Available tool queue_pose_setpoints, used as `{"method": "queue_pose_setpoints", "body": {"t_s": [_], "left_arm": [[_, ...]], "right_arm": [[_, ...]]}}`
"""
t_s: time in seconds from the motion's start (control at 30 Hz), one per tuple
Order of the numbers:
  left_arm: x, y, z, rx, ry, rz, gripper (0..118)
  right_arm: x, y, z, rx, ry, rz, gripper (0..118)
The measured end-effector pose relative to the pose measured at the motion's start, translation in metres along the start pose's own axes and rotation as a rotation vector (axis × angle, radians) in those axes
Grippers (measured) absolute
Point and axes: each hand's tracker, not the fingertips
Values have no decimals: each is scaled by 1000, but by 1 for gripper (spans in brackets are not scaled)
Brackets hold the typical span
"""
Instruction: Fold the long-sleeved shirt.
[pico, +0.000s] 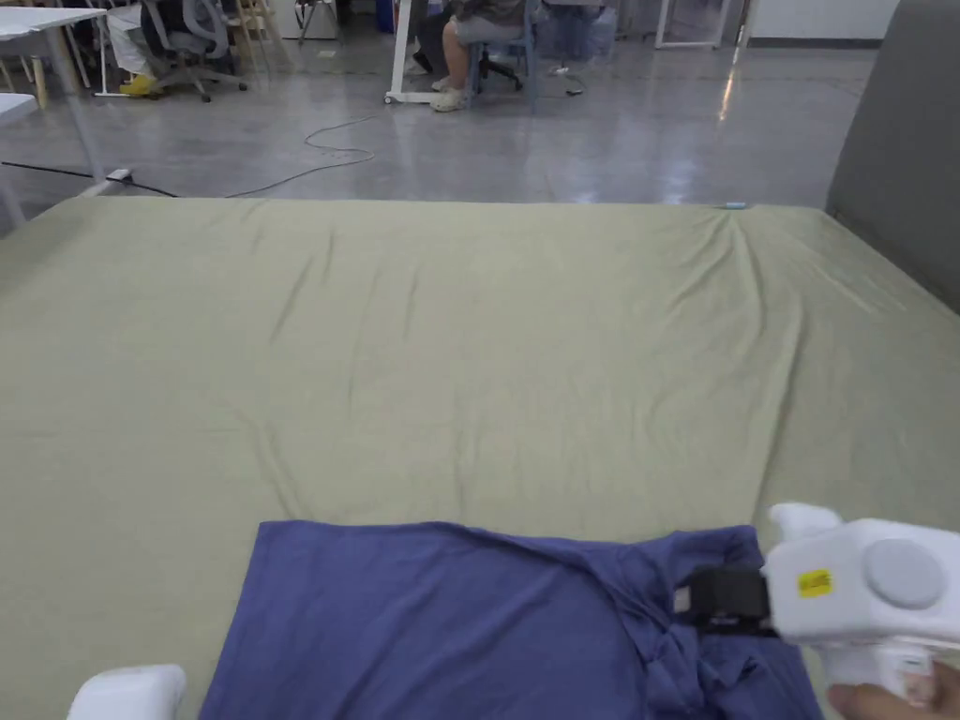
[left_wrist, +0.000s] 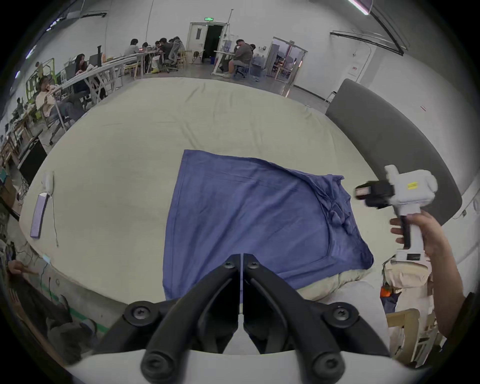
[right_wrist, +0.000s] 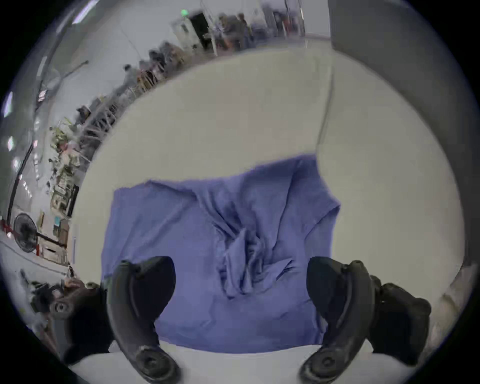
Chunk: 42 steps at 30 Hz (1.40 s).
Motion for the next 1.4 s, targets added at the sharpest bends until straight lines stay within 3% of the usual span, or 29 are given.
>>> {"method": "queue_pose_setpoints", "body": {"t_s": [0.1,0.13,0.17,0.2,0.23,0.33,0.37,0.43,0.53,0.57,0.6,0.63,0.67,0.77,0.83,0.87,0.93,1.0,1.03,1.07,1.1,1.13,1.17,1.23,1.33,1.37,1.4], "left_arm": [[-3,-2,0,-1,3,7,0],[-3,-3,-3,-4,2,10,0],[-3,-4,-4,-8,3,11,0],[-3,-5,-7,-15,3,12,0],[-2,-5,-10,-24,1,12,0],[-4,-1,-22,-38,0,14,0],[-5,2,-26,-40,1,17,0],[-9,18,-40,-48,0,24,0],[-20,60,-72,-26,-22,-23,11],[-25,78,-88,9,0,-62,24],[-30,96,-106,23,55,-83,57],[-37,115,-126,9,90,-96,105],[-47,133,-146,15,116,-102,118],[-72,178,-215,-57,176,-94,116],[-90,190,-259,-94,289,-114,113],[-96,192,-275,-110,316,-118,104],[-104,192,-302,-157,345,-127,66],[-99,189,-304,-163,309,-152,62],[-90,190,-294,-158,320,-159,43],[-87,190,-287,-154,288,-167,13],[-78,191,-284,-144,223,-186,0],[-70,191,-280,-137,234,-225,0],[-67,193,-279,-167,221,-236,0],[-70,199,-270,-129,154,-176,0],[-79,214,-255,-100,158,-106,0],[-79,217,-252,-99,159,-114,0],[-78,220,-249,-99,162,-116,0]], "right_arm": [[4,-17,49,127,95,-29,103],[5,-26,58,117,135,-58,97],[6,-34,64,106,168,-73,77],[6,-45,68,98,168,-61,44],[-2,-57,69,93,143,-27,0],[-15,-79,59,60,-9,70,0],[-17,-82,55,51,-2,85,0],[-16,-86,47,23,67,42,0],[-18,-81,37,21,60,32,0],[-19,-80,35,24,52,33,0],[-20,-80,32,27,43,31,0],[-18,-76,27,23,38,28,0],[-17,-75,24,19,39,24,0],[-10,-73,12,-10,39,-1,0],[-5,-73,6,-9,20,-1,0],[-2,-71,3,-8,-3,-3,0],[5,-65,-3,-26,-43,-6,0],[9,-56,-8,-23,-58,-6,0],[12,-47,-11,-24,-64,6,0],[13,-38,-14,-18,-69,20,9],[15,-22,-17,26,-87,26,39],[17,-3,-21,112,-113,29,90],[24,12,-27,155,-104,26,116],[34,61,-47,141,-34,6,118],[47,126,-92,6,-59,-31,118],[50,140,-111,-54,-99,-34,115],[52,149,-129,-120,-123,-59,103]]}}
